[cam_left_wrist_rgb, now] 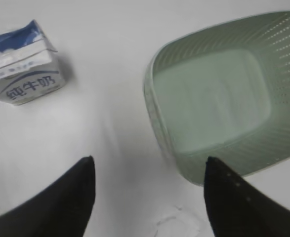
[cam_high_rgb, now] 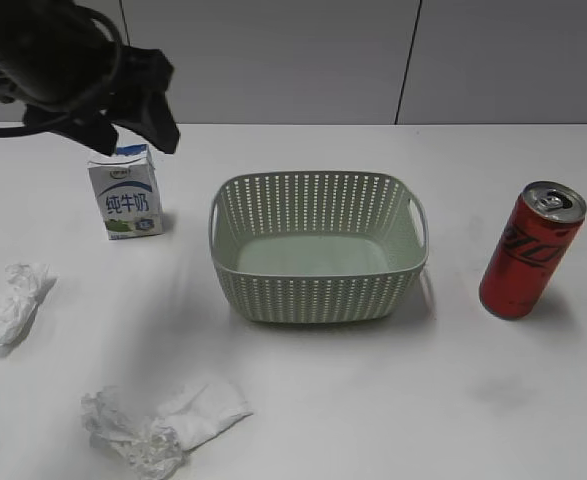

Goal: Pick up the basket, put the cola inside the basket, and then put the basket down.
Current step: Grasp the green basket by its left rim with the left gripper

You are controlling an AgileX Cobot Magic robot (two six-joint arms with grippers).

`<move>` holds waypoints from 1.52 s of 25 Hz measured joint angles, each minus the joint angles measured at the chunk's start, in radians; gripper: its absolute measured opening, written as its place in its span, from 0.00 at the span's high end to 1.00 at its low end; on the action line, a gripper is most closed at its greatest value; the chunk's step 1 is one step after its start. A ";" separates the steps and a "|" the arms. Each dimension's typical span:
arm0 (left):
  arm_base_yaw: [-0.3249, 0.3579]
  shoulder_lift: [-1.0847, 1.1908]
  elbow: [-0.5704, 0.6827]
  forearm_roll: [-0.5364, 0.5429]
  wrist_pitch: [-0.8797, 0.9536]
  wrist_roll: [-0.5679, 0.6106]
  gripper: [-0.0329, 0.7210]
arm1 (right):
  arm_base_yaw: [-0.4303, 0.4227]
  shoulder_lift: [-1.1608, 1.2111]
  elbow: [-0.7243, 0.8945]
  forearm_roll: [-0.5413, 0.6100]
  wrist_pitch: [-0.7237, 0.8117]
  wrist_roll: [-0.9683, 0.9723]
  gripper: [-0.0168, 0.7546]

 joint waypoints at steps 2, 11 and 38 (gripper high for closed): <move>-0.044 0.063 -0.067 0.040 0.032 -0.056 0.26 | 0.000 0.000 0.000 0.000 0.000 -0.001 0.22; -0.107 0.311 -0.258 0.127 0.178 -0.227 0.26 | 0.000 0.000 0.000 0.000 0.000 0.000 0.22; -0.109 0.496 -0.265 0.092 0.104 -0.291 0.91 | 0.000 0.000 0.000 0.000 0.000 0.000 0.22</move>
